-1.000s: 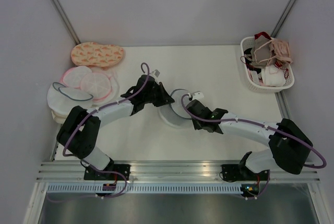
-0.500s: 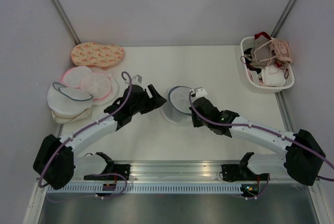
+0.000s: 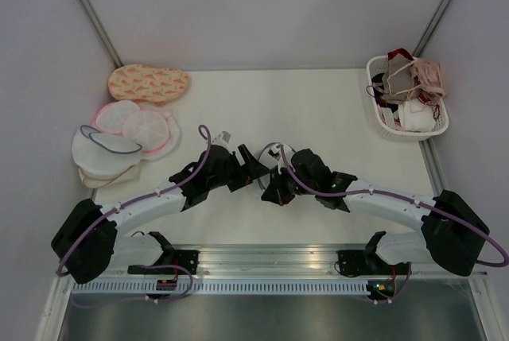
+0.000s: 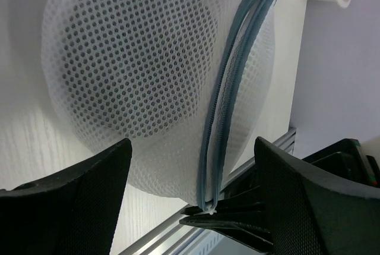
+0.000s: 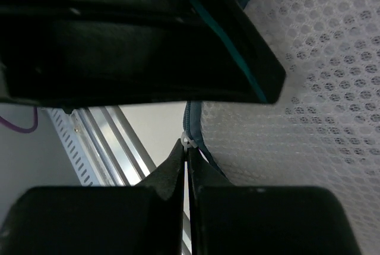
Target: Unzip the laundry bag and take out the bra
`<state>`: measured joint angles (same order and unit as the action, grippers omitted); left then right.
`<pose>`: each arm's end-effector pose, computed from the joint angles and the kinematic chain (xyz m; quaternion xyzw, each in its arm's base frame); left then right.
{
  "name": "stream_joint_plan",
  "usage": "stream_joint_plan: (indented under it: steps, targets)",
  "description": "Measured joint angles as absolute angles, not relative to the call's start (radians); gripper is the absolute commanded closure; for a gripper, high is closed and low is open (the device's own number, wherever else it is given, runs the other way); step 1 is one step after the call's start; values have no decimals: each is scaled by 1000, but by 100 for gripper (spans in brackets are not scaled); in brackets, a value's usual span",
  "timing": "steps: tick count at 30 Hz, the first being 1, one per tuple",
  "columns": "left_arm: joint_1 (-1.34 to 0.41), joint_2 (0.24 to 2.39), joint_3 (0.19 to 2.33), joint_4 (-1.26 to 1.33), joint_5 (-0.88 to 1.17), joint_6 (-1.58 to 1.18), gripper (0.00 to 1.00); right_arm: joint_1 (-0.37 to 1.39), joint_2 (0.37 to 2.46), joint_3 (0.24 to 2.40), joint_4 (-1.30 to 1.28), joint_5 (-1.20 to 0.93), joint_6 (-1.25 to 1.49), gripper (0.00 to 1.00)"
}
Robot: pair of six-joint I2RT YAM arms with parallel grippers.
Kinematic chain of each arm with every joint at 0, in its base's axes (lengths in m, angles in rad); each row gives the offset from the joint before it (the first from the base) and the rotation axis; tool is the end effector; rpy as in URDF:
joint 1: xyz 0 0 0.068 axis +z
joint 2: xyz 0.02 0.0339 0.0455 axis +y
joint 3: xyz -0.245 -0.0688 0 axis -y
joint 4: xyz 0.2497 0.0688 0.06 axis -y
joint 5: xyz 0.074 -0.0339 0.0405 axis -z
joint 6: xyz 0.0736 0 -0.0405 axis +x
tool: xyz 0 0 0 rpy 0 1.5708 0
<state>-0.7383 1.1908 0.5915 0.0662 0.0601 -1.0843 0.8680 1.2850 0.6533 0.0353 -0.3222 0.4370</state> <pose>0.2161 -0.2026 0.1748 -0.1347 0.8576 -0.4077 0.2831 0.1806 0.2492 0.1688 -0.2599 0.8360 0.3932 0.2811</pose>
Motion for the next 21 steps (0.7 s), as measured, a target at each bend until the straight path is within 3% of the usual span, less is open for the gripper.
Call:
stream_joint_plan:
  steps: [3, 6, 7, 9, 10, 11, 21]
  targets:
    - [-765, 1246, 592, 97, 81, -1100, 16, 868, 1291, 653, 41, -344, 437, 100]
    - [-791, 1266, 602, 124, 84, -1107, 32, 868, 1291, 653, 44, -348, 436, 100]
    - [-798, 1273, 612, 130, 84, -1108, 48, 869, 1291, 653, 43, -348, 436, 100]
    - [-805, 1285, 637, 135, 82, -1108, 71, 868, 1291, 653, 42, -347, 434, 100]
    - [-805, 1288, 644, 137, 80, -1107, 88, 868, 1291, 653, 41, -347, 432, 99]
    - [-805, 1289, 646, 137, 80, -1104, 95, 868, 1290, 653, 41, -345, 430, 100]
    - [-801, 1290, 647, 100, 27, -1098, 98, 869, 1271, 653, 1, -339, 410, 100]
